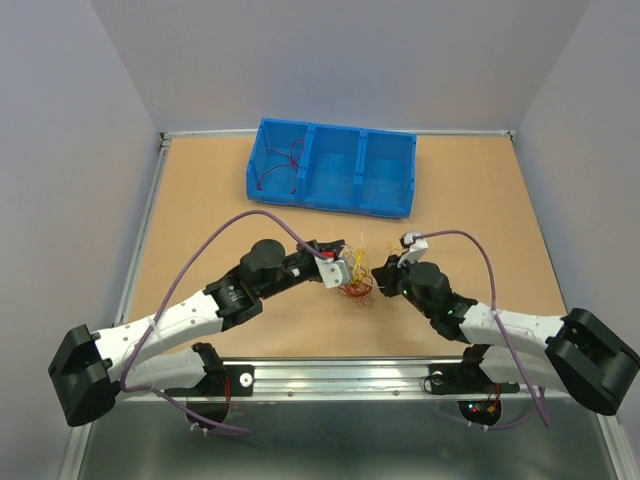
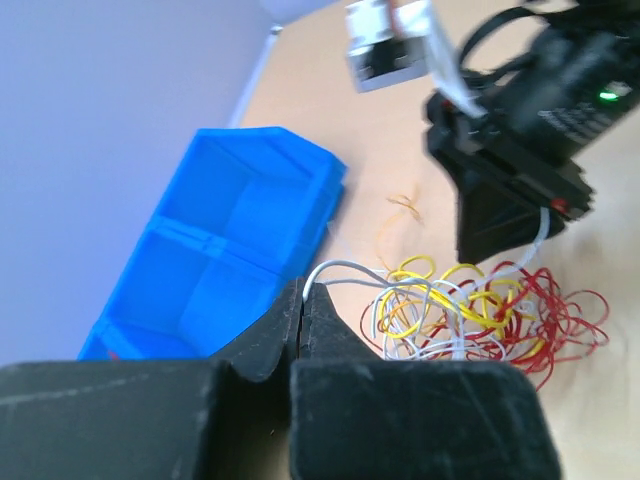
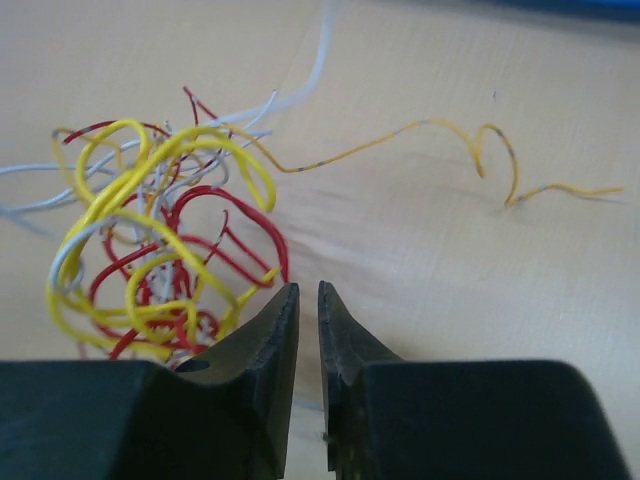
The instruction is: Untangle the cables
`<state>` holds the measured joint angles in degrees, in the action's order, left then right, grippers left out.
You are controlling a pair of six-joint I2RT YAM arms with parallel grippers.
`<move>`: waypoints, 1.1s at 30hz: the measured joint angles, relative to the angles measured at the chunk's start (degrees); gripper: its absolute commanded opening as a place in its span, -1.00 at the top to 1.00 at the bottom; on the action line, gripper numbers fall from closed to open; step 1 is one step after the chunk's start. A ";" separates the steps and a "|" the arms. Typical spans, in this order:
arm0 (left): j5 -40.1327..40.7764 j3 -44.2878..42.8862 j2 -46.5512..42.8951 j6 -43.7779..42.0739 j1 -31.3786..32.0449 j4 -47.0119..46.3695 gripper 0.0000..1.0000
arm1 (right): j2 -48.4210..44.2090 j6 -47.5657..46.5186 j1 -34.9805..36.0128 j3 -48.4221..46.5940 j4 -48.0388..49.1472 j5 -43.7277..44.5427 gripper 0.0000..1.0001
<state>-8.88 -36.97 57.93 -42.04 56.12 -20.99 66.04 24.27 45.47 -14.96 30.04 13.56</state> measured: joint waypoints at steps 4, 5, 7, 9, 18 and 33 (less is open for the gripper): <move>0.39 0.52 -2.60 2.99 -3.17 -3.41 1.00 | -8.00 0.20 0.00 0.70 0.44 2.43 0.71; 0.35 0.72 -3.15 3.50 -3.76 -3.98 1.00 | -10.16 0.22 0.00 1.25 0.42 2.64 0.72; -0.04 0.96 -3.69 4.07 -4.04 -4.66 1.00 | -15.23 0.20 0.00 3.21 0.61 3.23 0.81; 0.00 0.96 -3.69 4.68 -4.04 -5.03 1.00 | -19.78 0.24 0.00 5.14 0.28 4.09 0.90; 8.76 2.51 -3.69 11.04 -10.10 -11.96 1.00 | -40.04 6.25 0.00 8.63 -9.44 20.83 0.99; 21.38 5.62 -7.65 28.96 -28.70 -22.23 1.00 | -61.18 12.04 0.00 11.30 -21.11 34.27 0.99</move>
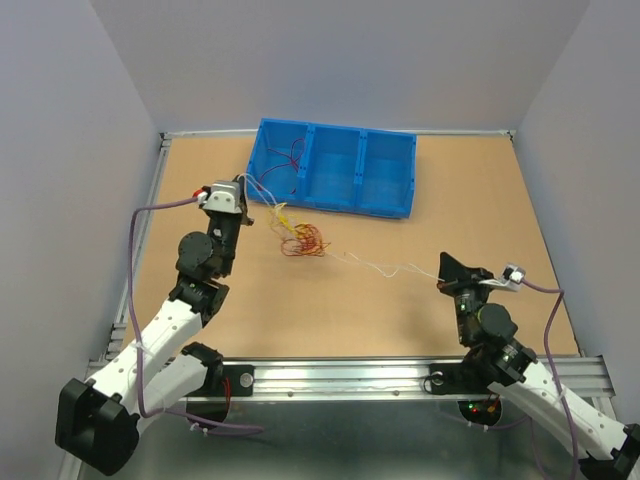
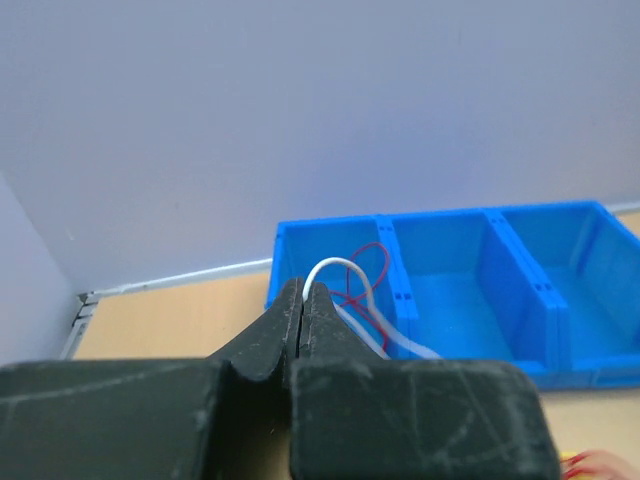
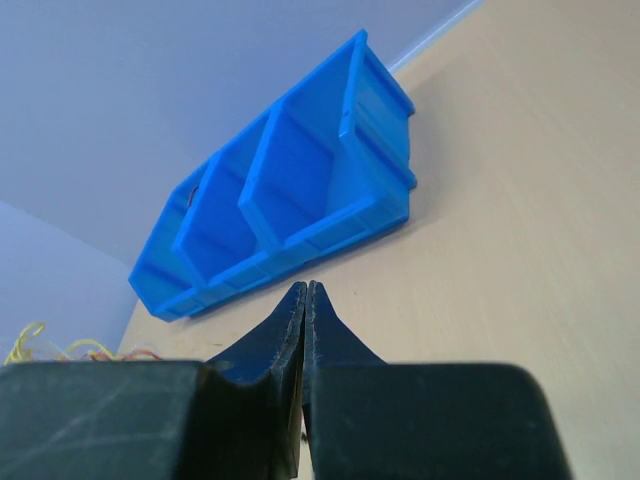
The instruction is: Untangle the cables
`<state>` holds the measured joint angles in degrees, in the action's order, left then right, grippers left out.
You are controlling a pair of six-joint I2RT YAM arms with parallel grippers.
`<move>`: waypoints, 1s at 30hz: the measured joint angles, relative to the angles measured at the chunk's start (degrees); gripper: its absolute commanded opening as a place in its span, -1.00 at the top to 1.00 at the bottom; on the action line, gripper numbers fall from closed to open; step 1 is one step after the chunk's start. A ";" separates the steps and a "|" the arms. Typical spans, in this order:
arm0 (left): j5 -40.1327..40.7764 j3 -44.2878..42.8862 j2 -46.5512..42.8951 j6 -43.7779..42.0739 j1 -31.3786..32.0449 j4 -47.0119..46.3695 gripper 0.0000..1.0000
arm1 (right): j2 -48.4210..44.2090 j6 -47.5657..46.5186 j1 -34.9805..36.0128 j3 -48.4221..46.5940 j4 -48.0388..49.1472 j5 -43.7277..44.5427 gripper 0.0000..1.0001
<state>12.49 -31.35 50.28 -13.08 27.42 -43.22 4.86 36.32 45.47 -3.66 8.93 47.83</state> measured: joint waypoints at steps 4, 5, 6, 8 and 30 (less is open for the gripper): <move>2.82 1.03 -3.74 2.86 -1.79 -2.23 1.00 | -0.72 1.20 0.00 0.00 -2.01 1.55 0.99; 4.20 1.03 -3.98 3.19 -1.81 -3.04 1.00 | -0.72 1.46 0.00 0.00 -2.49 1.79 0.98; 5.03 1.03 -4.00 3.39 -1.92 -3.82 1.00 | -0.72 1.70 0.00 0.00 -2.86 1.97 0.95; 5.49 1.07 -3.96 3.58 -2.05 -4.90 1.00 | -0.72 1.38 0.00 0.00 -3.21 1.20 0.84; -48.09 2.71 -2.78 -3.52 2.80 1.53 1.00 | 22.05 -14.86 0.00 0.00 18.97 -42.64 -1.00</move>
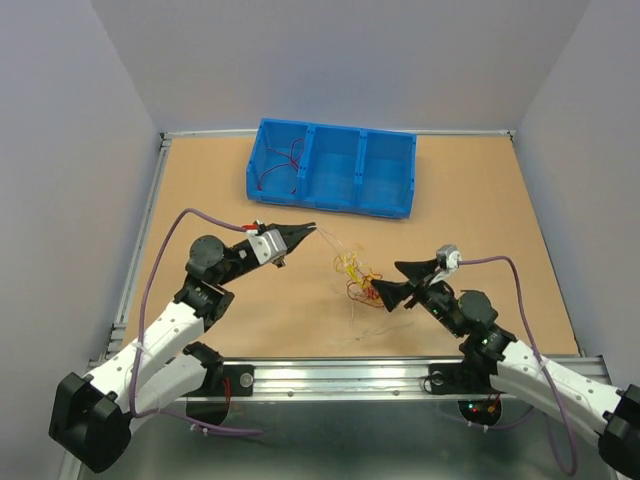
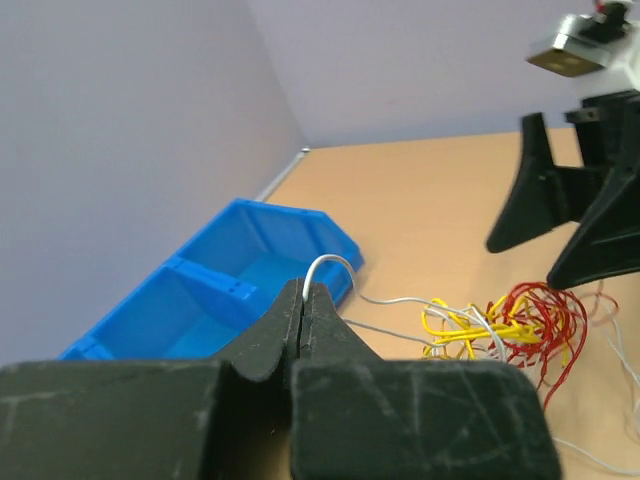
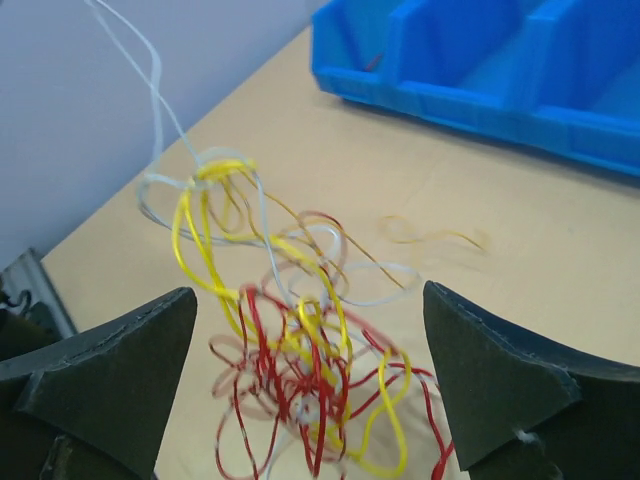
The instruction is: Untangle the cables
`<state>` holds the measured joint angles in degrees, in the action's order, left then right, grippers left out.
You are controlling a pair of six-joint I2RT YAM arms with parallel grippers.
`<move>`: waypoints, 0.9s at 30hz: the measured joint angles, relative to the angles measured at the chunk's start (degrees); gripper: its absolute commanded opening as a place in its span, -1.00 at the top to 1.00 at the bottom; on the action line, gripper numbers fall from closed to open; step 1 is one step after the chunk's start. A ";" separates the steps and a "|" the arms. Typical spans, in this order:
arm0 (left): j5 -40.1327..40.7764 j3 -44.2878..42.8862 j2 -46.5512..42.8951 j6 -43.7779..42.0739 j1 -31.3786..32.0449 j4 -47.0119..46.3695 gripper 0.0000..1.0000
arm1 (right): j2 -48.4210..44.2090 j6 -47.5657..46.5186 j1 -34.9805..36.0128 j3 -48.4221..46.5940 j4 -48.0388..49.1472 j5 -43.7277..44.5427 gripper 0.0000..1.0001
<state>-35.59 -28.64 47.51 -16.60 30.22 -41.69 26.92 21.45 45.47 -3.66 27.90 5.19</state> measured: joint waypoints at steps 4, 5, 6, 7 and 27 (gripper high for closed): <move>-2.36 -1.07 1.44 -3.58 3.89 3.93 1.00 | 7.78 -1.38 0.00 0.02 9.57 -6.78 -1.00; -2.51 -1.53 1.97 -4.87 5.86 5.51 1.00 | 9.46 -1.77 0.00 0.02 11.47 -8.15 -1.00; -2.54 -1.66 2.10 -5.51 6.51 6.12 1.00 | 10.64 -2.14 0.00 0.02 12.68 -8.98 -1.00; -2.54 -1.90 2.47 -6.38 7.78 6.99 1.00 | 12.37 -2.43 0.00 0.02 13.86 -10.03 -1.00; -0.83 -2.62 2.99 -11.06 9.97 11.65 1.00 | 39.58 -6.91 0.00 -12.90 28.81 -20.79 -0.96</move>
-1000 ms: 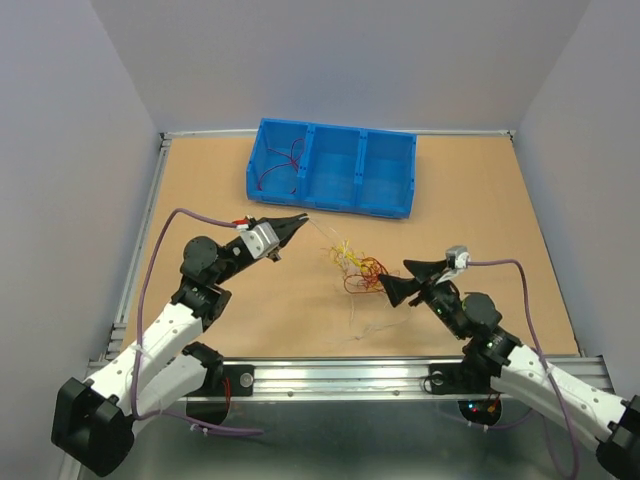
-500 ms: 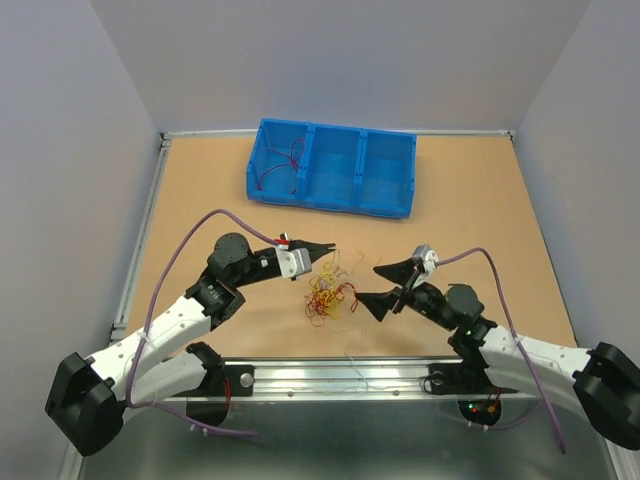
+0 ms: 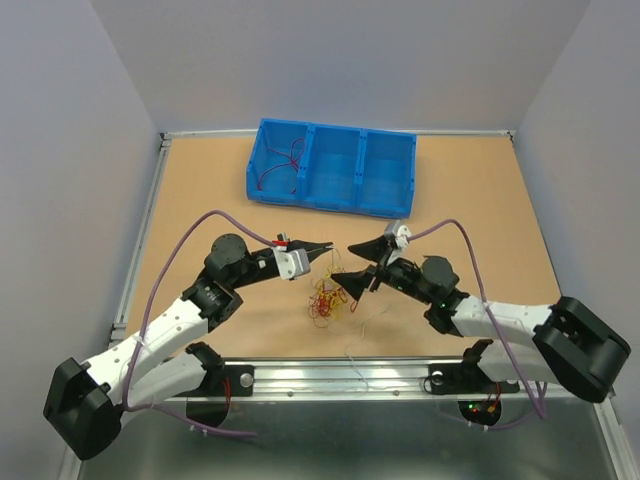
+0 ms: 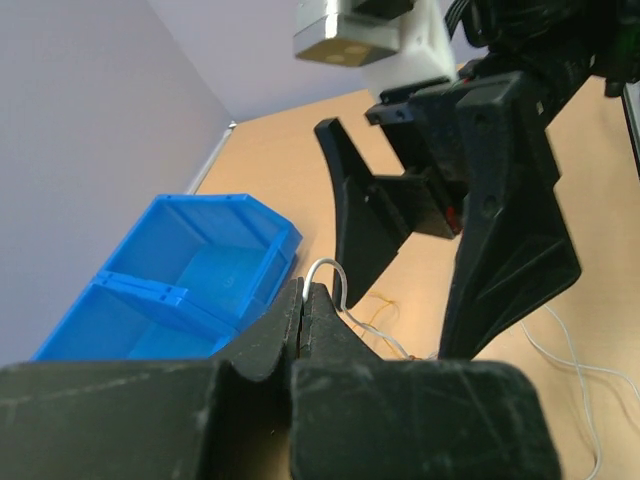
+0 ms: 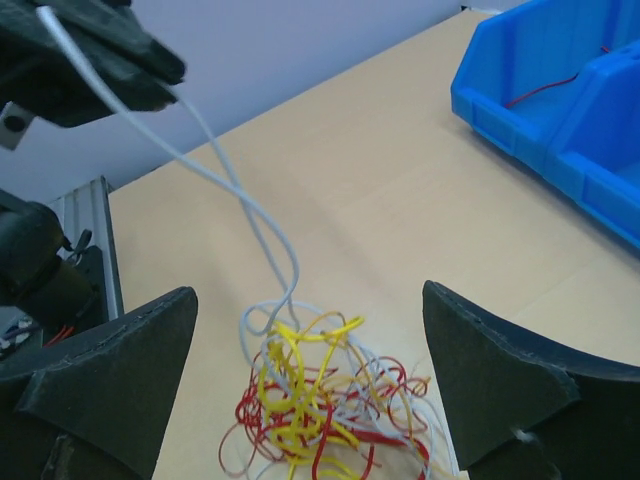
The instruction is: Untangle the cables
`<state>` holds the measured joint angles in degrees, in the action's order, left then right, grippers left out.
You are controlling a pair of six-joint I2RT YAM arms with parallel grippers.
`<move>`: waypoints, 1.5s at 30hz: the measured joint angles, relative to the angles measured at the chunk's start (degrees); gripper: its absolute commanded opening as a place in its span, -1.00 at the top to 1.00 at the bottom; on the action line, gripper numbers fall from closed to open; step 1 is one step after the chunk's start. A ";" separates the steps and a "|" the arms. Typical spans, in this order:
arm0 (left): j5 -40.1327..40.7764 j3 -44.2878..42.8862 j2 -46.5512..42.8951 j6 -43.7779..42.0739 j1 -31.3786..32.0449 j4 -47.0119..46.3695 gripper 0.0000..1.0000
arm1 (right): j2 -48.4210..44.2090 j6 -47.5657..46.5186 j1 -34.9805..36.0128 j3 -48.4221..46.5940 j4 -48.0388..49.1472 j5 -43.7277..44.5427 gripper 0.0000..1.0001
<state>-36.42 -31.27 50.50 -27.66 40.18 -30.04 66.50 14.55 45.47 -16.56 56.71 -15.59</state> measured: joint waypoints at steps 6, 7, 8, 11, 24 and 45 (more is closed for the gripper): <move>0.61 -0.59 -1.64 -0.31 0.07 0.57 1.00 | 13.55 0.22 2.19 -7.30 4.57 -0.52 -0.64; 1.14 -1.01 -1.81 -0.37 0.17 1.03 1.00 | 16.48 0.26 3.17 -8.13 6.14 0.15 -0.55; 1.60 -1.62 -1.99 -0.39 0.26 1.57 1.00 | 19.45 0.24 4.15 -8.76 7.30 0.68 -0.38; 2.99 -6.01 -2.23 0.24 0.33 3.89 1.00 | 27.30 0.72 5.99 -10.12 10.56 2.29 -0.05; 22.29 -50.01 7.19 4.90 0.59 11.19 1.00 | 40.54 6.14 6.71 -7.32 17.35 7.26 0.35; 36.63 -51.30 31.41 5.64 0.59 13.14 1.00 | 10.64 6.67 6.71 12.15 17.35 15.52 -0.98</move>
<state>0.21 -82.56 81.91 -22.02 40.77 -16.91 77.14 21.21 52.18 -4.40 74.06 -0.08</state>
